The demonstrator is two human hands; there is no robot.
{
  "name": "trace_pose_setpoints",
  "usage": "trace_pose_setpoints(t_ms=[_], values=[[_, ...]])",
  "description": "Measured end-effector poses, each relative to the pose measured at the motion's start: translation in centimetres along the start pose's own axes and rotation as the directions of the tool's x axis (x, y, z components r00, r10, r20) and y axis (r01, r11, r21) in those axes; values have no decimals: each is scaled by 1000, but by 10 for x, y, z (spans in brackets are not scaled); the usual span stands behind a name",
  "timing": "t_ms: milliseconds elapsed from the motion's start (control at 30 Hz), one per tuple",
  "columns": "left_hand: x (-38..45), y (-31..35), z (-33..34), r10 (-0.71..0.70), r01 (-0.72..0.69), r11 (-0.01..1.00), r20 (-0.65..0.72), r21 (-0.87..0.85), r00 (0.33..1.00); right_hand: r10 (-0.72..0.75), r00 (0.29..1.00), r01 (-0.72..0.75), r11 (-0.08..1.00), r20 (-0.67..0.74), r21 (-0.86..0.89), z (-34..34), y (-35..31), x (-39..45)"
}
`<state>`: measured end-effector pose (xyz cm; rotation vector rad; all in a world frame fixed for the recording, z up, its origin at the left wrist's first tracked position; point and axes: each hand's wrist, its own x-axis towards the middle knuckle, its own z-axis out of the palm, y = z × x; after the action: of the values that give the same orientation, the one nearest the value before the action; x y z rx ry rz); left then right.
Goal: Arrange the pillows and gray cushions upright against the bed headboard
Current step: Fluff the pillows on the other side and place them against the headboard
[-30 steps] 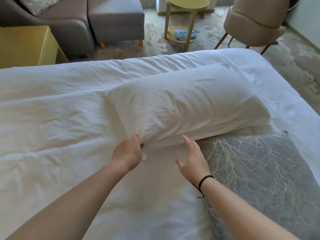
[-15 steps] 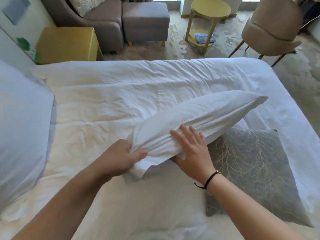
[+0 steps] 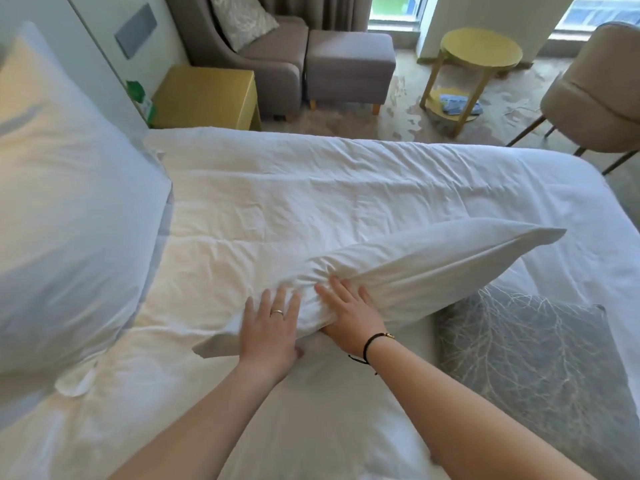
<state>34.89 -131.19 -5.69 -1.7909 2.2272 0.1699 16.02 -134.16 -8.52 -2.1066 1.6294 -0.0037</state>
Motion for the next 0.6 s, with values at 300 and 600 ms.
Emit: trace_pose_setpoints(t_ms=[300, 600], values=[[13, -11, 19, -95, 95, 995, 6, -21, 995, 16, 999, -1, 923, 36, -384, -59, 93, -5], [20, -2, 15, -175, 176, 984, 26, -17, 984, -135, 990, 106, 860, -24, -499, -63, 143, 13]])
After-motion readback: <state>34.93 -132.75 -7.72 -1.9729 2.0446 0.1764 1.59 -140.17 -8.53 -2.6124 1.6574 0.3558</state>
